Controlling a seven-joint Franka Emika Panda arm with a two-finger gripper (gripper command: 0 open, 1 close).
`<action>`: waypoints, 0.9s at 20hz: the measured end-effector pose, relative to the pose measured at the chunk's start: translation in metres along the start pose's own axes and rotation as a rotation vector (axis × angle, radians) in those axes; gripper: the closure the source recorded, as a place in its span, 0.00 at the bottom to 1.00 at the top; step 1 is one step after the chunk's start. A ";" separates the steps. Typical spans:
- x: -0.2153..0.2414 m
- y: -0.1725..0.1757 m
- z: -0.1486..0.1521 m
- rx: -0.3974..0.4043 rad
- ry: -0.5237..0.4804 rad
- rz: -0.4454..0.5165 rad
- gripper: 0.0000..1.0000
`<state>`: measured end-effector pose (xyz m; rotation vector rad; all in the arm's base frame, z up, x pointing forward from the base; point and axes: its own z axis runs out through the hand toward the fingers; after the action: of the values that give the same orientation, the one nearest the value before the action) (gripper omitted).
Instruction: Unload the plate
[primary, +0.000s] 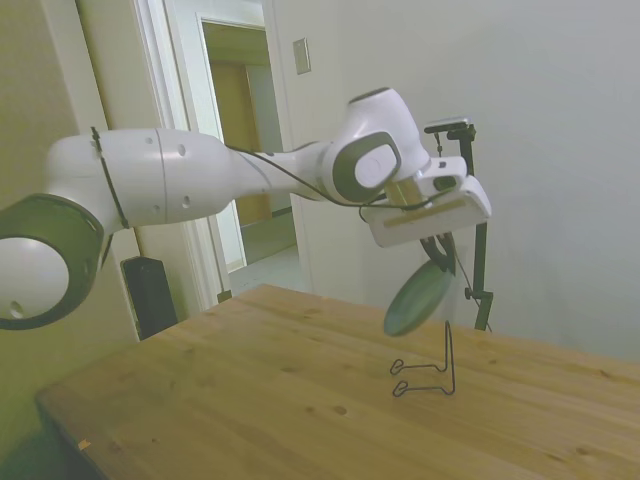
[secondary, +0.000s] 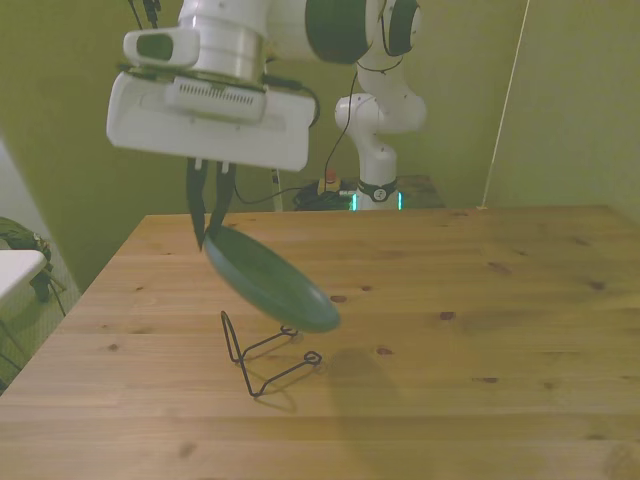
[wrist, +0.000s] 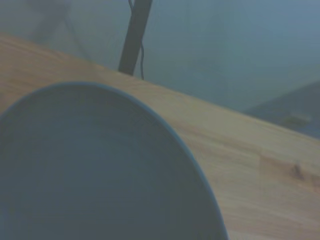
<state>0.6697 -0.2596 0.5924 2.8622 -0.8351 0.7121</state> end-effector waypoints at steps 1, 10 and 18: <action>-0.003 -0.013 -0.015 0.023 -0.002 0.000 1.00; -0.092 -0.127 -0.017 0.159 -0.292 0.089 1.00; -0.167 -0.110 0.090 0.067 -0.548 0.145 1.00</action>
<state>0.6405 -0.1017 0.4425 3.1222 -1.0991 -0.0593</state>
